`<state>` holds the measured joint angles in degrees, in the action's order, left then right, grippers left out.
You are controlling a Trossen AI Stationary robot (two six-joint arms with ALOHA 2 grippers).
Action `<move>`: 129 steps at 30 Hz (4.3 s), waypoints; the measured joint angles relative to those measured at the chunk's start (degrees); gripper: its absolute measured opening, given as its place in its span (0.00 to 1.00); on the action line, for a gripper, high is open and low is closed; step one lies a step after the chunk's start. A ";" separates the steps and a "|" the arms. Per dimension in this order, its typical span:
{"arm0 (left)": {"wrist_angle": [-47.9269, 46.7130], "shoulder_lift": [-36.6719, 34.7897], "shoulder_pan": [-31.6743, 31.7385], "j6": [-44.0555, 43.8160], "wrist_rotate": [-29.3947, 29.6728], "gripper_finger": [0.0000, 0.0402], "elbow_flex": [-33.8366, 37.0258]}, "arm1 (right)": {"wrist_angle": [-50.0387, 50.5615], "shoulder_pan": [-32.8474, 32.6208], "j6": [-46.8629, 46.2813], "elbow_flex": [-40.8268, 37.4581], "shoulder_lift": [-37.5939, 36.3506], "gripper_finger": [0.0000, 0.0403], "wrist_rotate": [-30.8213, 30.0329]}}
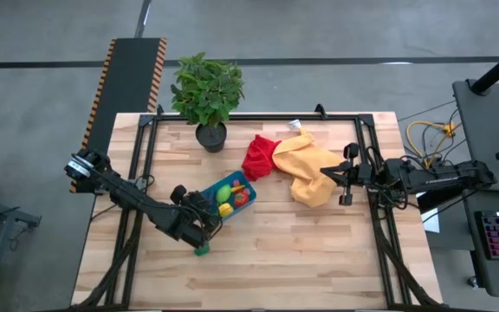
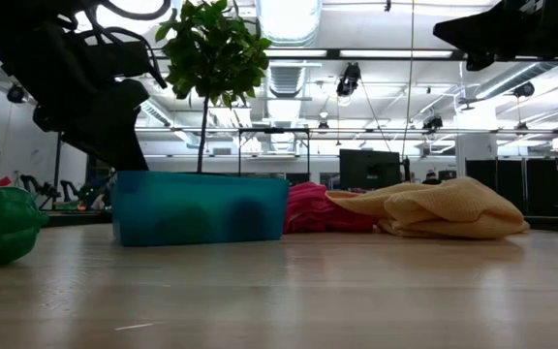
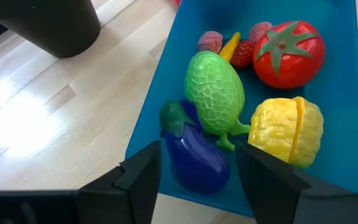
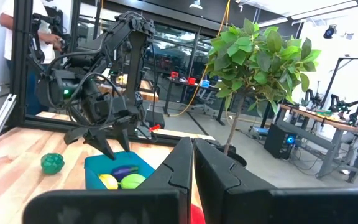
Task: Pick and placing Produce into tupperware
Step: Put the green bell pepper into the blue bin
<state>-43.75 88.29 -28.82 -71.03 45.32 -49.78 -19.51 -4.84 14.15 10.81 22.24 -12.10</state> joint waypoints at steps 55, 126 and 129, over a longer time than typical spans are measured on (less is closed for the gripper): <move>0.62 -2.45 -1.71 -0.72 -35.53 0.84 -17.67 | 0.02 0.00 -0.01 0.02 -0.02 0.02 0.00; -3.13 17.05 -3.65 1.15 -44.17 0.57 -16.52 | 0.00 0.00 1.51 0.02 -0.02 0.02 0.00; -3.17 17.05 -3.65 1.23 -44.17 0.53 -16.52 | 0.00 0.02 1.51 0.02 -0.01 0.02 0.00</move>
<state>-46.92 105.34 -32.47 -69.81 1.15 -66.30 -19.51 -4.82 15.66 10.83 22.22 -12.10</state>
